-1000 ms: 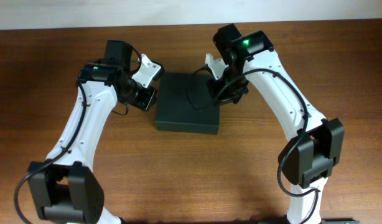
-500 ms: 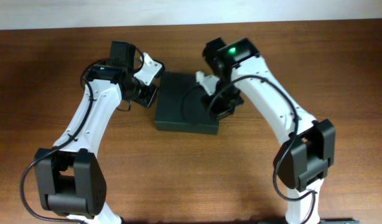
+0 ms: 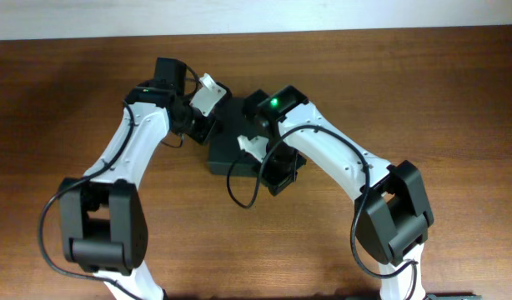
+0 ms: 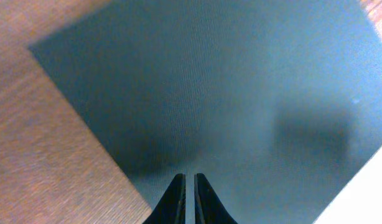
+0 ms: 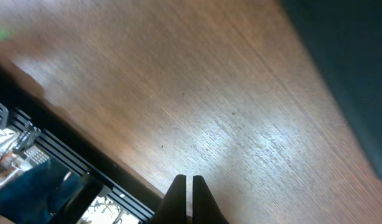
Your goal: Pack container
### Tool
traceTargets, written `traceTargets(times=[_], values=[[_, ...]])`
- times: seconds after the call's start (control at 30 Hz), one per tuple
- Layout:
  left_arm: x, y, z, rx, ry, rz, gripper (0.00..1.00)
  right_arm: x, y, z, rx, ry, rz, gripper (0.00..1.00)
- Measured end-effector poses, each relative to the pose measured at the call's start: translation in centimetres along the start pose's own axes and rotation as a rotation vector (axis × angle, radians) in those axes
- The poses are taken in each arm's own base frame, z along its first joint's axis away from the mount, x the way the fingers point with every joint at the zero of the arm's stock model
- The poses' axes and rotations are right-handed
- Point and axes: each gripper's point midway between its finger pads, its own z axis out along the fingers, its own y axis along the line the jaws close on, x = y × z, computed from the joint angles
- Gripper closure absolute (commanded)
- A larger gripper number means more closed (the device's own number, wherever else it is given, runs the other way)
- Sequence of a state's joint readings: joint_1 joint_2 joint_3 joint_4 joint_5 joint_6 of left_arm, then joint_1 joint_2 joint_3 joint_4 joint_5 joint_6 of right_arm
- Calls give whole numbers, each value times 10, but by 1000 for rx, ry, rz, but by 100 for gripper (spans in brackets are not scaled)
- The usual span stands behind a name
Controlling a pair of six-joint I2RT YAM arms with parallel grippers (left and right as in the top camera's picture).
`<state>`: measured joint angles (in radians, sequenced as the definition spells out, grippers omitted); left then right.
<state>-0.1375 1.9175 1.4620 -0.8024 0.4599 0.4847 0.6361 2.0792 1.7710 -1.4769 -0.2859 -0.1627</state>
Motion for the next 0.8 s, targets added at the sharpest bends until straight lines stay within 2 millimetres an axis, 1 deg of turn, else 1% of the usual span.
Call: traceTargets(times=[0.07,0.3,0.43,0.53,0.6,0.67,0.8], values=[[3,0,6,19,7,6,93,2,3,3,-3,11,-26,96],[0,-4,8,50,-11,22,93,-1,15,4,-65,-8,-146,96],[0,-4,8,53,-12,28,93,-12,14,4,-59,-54,-231,96],[0,-4,9,57,-13,27,93,-25,7,7,-22,-99,-276,96],[0,-4,9,57,-13,28,93,-30,1,13,5,-116,-290,96],[0,-5,9,57,-13,27,92,-32,-4,21,21,-117,-300,96],[0,-5,9,58,-14,28,92,-24,-13,43,33,-87,-299,96]])
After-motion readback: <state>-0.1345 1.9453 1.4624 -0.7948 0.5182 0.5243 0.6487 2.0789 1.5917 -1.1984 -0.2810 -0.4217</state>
